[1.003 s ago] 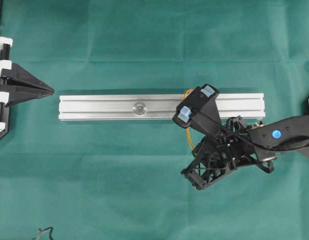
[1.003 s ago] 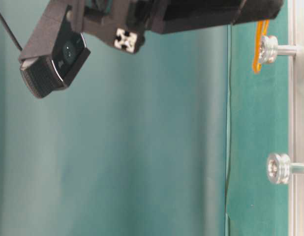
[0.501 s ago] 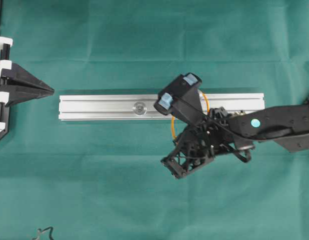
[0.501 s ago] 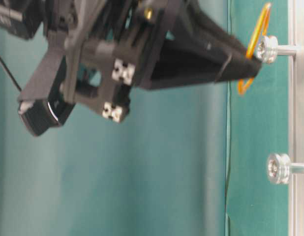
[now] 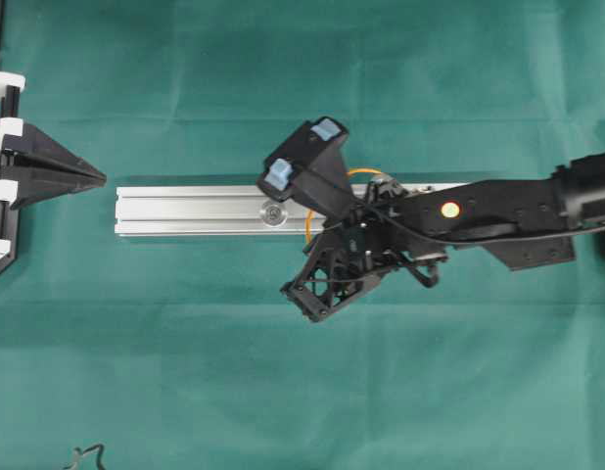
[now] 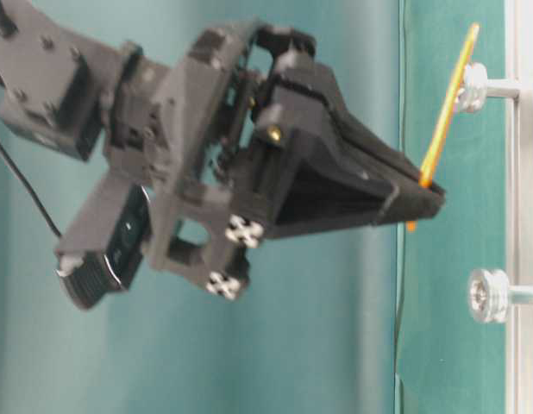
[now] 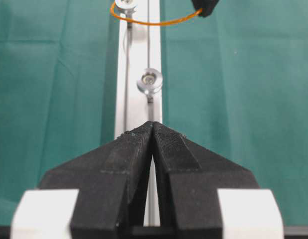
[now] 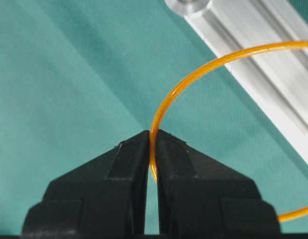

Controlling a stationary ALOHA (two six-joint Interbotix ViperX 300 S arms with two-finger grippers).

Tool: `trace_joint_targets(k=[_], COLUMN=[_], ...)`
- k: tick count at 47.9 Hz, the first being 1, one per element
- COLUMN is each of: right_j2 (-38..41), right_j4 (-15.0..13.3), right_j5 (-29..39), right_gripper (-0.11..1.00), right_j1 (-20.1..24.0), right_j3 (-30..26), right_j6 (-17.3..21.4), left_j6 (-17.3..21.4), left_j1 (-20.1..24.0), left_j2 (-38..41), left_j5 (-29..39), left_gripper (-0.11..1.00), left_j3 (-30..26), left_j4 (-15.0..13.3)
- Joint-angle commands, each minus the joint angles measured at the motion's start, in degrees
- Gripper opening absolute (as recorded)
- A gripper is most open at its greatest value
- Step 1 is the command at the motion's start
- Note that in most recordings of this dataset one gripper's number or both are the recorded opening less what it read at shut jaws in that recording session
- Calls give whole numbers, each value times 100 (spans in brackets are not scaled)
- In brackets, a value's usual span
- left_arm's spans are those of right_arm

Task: Hook the rubber onto the shaft.

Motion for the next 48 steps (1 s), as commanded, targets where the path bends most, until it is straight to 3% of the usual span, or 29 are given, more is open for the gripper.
trace_joint_targets(k=[1,16,33,48], right_j2=[0,290,404,527], right_j4=[-18,-26,-229,-237], right_j5=[-35,-316,-448,-712], right_gripper=[7,7,7,7], right_j1=[-26,-158,-290,-352], right_j3=[-264,-536,-571,-571], right_j6=[-62,-114,-132,-141], left_j6=[9,0,9,0], left_j1=[-9,-9,-9,-9], left_j2=[44,44,44,44], left_j5=[-44,-44,-44,-44], left_gripper=[0,0,0,0], left_j3=[-185,-185,-185,-185], left_j4=[9,18,18,18])
